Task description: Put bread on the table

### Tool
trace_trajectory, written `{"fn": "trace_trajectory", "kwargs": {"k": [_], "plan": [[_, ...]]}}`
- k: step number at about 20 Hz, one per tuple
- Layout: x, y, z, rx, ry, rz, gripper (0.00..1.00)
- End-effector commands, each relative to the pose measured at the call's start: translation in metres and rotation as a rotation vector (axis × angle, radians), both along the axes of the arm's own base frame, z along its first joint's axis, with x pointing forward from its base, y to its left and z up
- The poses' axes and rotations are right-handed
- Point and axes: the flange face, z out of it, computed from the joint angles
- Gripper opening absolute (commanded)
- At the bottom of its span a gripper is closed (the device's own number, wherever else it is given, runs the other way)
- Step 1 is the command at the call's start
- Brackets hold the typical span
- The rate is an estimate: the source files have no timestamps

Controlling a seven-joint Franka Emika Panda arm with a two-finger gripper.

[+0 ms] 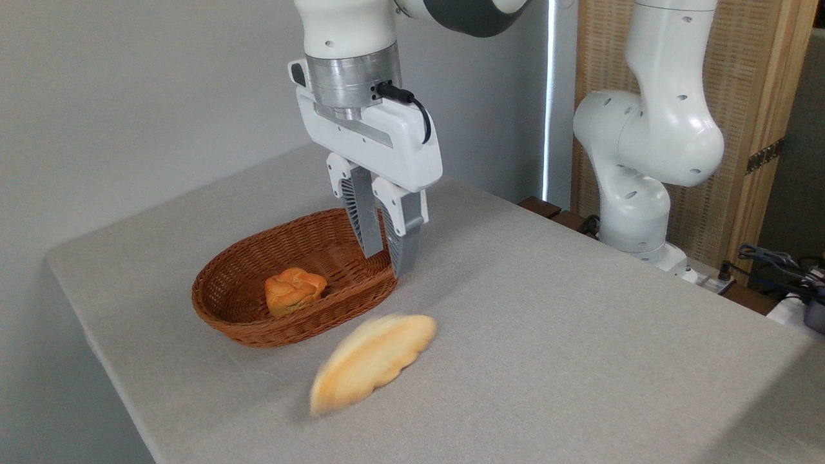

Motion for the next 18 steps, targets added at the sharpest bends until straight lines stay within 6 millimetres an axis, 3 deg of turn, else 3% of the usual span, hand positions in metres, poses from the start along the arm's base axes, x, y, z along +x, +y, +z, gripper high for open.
{"fn": "trace_trajectory", "kwargs": {"k": [1,10,14,18], "plan": [[-0.004,0.003,0.004,0.018,0.016,0.01,1.0],[-0.004,-0.001,0.007,0.016,0.008,0.0,1.0],[0.005,-0.004,0.035,-0.01,-0.06,-0.002,1.0],[0.018,-0.007,0.041,-0.074,-0.102,0.017,1.0]]}}
